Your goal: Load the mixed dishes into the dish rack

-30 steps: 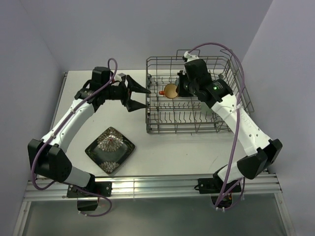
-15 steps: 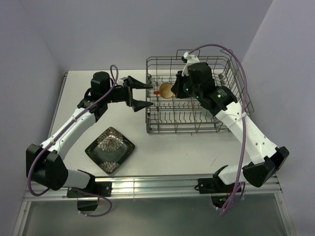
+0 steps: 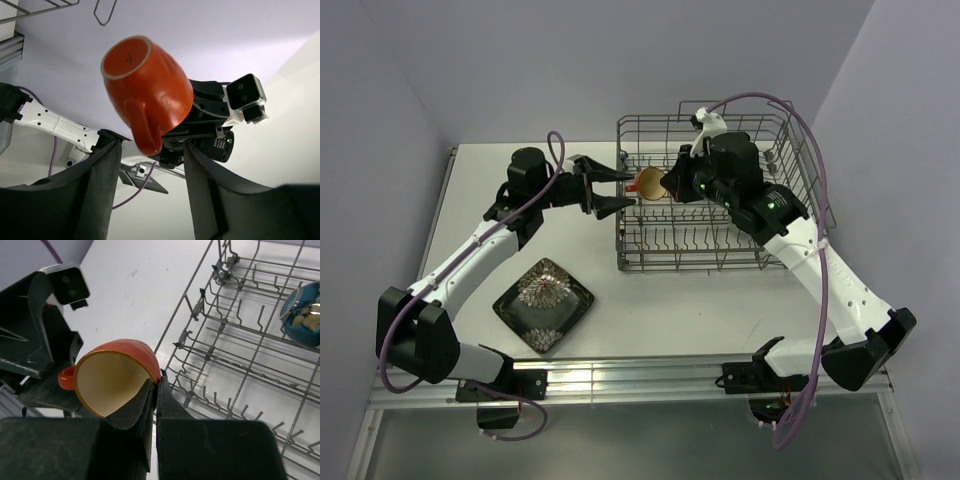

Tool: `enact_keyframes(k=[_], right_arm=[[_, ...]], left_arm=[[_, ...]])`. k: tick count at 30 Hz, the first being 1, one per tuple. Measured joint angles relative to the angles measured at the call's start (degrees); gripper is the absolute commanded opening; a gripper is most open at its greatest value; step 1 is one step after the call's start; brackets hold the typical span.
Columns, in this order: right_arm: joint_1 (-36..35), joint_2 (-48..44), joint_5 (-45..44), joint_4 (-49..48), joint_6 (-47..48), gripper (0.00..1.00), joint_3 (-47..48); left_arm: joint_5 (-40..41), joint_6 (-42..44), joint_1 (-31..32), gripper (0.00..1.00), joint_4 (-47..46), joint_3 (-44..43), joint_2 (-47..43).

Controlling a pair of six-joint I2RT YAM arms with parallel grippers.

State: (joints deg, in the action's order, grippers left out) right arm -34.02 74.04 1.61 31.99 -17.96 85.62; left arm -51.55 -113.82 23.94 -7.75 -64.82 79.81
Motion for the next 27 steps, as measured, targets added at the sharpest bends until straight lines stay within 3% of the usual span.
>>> enact_keyframes(k=[9,15,18,27], right_arm=[[-0.4,-0.7,0.8,-1.8,-0.7,0.00,-1.0],[-0.3,-0.7,0.5,-2.4,0.2,0.00,-1.0],[-0.3,-0.7,0.3,-2.4,0.7,0.01,-1.0],[-0.4,2.8,2.3,-0.9,-0.2,0.49,4.6]], left_arm=[[-0.7,-0.7,0.0,0.34,-4.9,-0.1,2.7],[-1.2,-2.3,-0.3,0.02,-7.0,-0.1,3.3],[-1.7,-2.7,-0.4,0.00,-8.8,-0.1,4.0],[-3.5,-2.3,-1.0,0.00,-17.8,2.0,4.5]])
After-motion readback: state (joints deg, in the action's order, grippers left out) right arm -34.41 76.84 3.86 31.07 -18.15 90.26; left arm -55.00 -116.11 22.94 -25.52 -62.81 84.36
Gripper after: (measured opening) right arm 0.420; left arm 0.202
